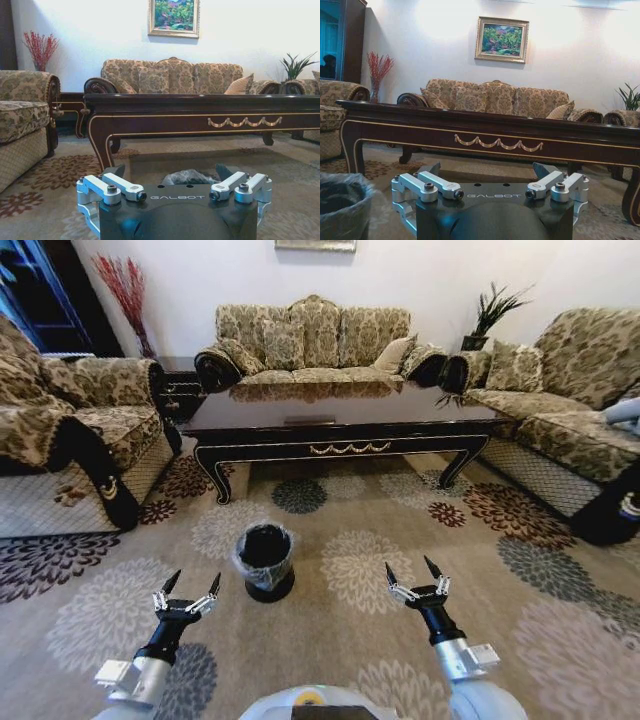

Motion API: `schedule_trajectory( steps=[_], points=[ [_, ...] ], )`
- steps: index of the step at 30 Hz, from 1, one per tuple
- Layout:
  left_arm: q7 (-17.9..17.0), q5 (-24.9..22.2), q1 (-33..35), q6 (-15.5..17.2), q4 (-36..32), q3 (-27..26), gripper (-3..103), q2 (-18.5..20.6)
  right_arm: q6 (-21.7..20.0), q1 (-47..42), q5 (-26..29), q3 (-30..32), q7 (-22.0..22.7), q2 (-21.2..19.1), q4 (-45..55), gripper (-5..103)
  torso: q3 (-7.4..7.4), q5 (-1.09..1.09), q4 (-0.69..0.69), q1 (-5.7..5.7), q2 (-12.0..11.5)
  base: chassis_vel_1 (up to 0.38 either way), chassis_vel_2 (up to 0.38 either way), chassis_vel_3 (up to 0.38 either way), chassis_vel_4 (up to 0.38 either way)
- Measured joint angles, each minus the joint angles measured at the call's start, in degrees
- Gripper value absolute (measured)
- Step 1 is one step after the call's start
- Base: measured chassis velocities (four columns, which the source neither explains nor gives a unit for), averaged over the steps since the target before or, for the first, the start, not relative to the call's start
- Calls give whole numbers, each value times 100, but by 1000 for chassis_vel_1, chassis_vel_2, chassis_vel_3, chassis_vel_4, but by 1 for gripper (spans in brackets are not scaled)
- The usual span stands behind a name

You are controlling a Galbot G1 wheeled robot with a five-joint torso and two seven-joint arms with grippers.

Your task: Move to the front of the table and pick up the trash from the floor, then place it into the trash bin.

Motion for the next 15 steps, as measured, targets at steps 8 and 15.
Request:
schedule_trajectory(
  steps=[8,15],
  points=[
    [0,0,0,0,0,0,100,0,0,0,0,0,0,0,0,100,-1,-1,0,0,0,260,-259,-264,262],
    [0,0,0,1,0,0,100,0,0,0,0,0,1,0,0,100,0,-1,0,0,0,260,-273,-261,272]
  ],
)
